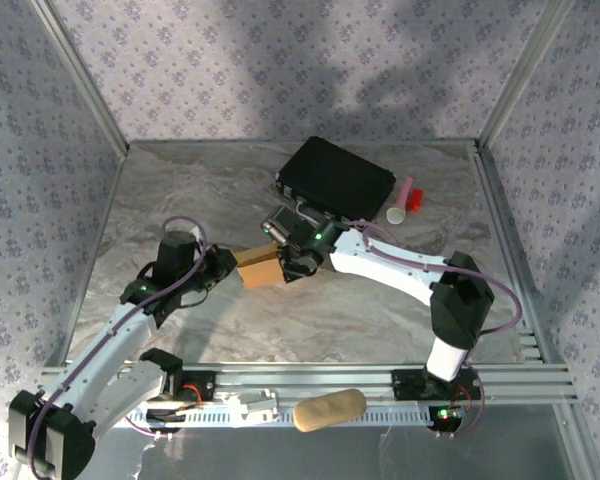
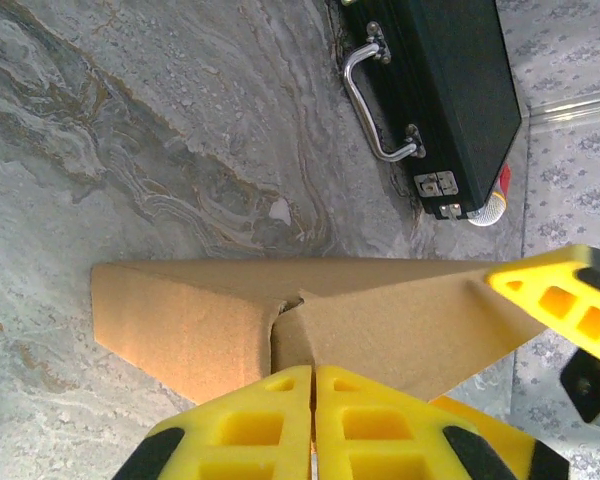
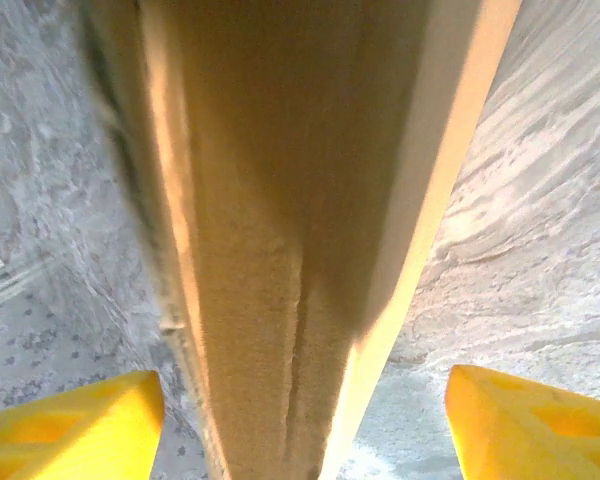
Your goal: Fold the paper box
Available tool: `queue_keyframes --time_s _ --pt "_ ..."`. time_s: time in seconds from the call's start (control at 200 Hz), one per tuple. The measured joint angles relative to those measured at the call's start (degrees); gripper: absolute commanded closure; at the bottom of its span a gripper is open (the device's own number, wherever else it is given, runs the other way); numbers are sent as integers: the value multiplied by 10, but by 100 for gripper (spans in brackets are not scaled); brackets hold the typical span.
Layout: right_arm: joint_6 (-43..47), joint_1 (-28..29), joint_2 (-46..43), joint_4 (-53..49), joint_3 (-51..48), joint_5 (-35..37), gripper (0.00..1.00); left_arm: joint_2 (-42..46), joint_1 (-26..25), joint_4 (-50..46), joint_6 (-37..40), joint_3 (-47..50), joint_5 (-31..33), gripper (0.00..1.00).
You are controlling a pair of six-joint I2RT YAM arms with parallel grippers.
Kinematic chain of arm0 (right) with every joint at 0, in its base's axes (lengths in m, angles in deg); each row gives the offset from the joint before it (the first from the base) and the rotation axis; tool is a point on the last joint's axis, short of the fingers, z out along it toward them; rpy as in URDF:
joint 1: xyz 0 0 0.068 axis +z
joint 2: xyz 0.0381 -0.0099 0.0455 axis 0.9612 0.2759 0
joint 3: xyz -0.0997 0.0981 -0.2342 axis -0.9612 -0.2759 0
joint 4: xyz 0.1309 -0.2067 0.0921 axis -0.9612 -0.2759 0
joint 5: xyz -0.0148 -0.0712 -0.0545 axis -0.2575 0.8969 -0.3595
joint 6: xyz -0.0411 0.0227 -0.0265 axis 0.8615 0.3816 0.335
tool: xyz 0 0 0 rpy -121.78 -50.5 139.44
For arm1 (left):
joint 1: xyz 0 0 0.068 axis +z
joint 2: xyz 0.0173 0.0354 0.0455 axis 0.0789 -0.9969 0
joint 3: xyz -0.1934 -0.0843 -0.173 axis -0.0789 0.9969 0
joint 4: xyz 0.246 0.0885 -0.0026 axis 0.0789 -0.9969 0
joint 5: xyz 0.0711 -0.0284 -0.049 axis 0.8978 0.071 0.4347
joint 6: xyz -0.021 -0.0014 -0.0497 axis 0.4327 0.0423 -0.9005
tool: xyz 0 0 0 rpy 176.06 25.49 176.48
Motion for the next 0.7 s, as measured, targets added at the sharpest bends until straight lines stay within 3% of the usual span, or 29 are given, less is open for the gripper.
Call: queue_keyframes --time_s 0.215,0.475,0.7 --pt "101 -39 -109 7 -61 9 12 -3 0 5 2 -1 6 92" --pt "278 -153 -245 151 -257 -49 17 -10 0 4 2 -5 8 93" --pt "338 -192 -261 243 -350 -123 21 -12 0 4 2 -6 8 93"
